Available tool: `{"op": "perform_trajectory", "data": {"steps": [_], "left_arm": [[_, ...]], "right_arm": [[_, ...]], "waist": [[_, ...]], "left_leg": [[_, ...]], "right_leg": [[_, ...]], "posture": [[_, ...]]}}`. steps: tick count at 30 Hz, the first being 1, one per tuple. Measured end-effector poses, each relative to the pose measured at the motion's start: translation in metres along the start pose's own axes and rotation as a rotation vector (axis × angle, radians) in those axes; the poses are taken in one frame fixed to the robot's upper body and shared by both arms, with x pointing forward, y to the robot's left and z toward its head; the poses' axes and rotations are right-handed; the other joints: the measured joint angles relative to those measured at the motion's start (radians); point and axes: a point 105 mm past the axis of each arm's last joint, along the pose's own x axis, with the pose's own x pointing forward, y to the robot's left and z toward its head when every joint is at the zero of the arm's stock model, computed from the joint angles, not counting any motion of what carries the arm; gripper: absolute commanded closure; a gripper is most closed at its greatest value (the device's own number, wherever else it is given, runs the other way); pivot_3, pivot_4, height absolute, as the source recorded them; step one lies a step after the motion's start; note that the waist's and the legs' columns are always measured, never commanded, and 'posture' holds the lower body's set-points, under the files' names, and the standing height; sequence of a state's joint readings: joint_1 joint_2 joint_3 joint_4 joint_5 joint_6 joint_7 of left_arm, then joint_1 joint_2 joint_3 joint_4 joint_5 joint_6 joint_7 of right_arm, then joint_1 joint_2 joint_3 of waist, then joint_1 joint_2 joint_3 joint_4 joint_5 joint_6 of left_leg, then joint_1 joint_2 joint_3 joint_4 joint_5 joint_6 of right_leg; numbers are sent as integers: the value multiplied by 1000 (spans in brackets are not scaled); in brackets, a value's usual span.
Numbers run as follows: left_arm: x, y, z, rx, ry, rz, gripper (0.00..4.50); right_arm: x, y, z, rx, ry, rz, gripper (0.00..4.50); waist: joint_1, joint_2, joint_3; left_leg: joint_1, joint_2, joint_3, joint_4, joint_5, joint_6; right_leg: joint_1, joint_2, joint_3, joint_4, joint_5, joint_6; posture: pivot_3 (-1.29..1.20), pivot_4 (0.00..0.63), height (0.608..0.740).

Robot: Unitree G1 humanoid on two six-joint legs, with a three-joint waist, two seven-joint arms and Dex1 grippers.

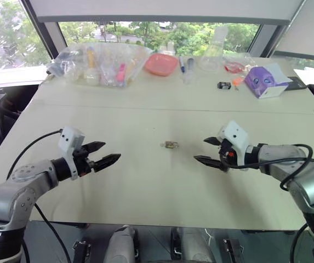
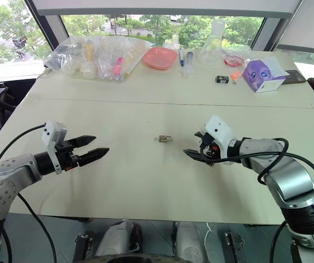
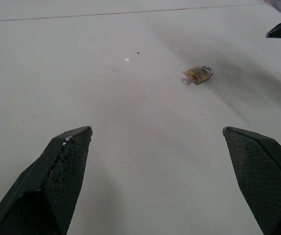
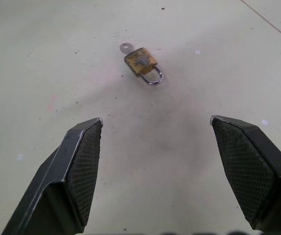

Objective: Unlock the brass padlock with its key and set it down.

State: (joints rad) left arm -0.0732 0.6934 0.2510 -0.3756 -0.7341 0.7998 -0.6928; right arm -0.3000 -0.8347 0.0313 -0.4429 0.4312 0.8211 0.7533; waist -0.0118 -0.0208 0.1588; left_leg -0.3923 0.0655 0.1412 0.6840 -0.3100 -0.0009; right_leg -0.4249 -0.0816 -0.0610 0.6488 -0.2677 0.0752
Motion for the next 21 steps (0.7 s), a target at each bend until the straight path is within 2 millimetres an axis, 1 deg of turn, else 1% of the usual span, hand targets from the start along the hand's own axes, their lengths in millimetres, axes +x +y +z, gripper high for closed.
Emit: {"op": "perform_trajectory", "data": {"steps": [14, 19, 21], "left_arm": [[2, -3, 3, 0, -18, -3, 66], [4, -1, 8, 17, -21, -7, 66], [3, 1, 8, 56, 46, -35, 66]], "right_arm": [[0, -1, 3, -33, -13, -1, 856], [4, -4, 3, -51, -1, 6, 856], [7, -10, 8, -48, 29, 19, 856]], "waist": [[0, 0, 0], [0, 0, 0], [-3, 0, 1]], "left_leg": [[0, 0, 0, 0, 0, 0], [0, 0, 0, 0, 0, -1], [0, 0, 0, 0, 0, -1]], "right_leg": [[0, 0, 0, 0, 0, 0], [0, 0, 0, 0, 0, 0], [-1, 1, 0, 0, 0, 0]], "posture": [[0, 150, 740], [0, 150, 740], [0, 150, 740]]}}
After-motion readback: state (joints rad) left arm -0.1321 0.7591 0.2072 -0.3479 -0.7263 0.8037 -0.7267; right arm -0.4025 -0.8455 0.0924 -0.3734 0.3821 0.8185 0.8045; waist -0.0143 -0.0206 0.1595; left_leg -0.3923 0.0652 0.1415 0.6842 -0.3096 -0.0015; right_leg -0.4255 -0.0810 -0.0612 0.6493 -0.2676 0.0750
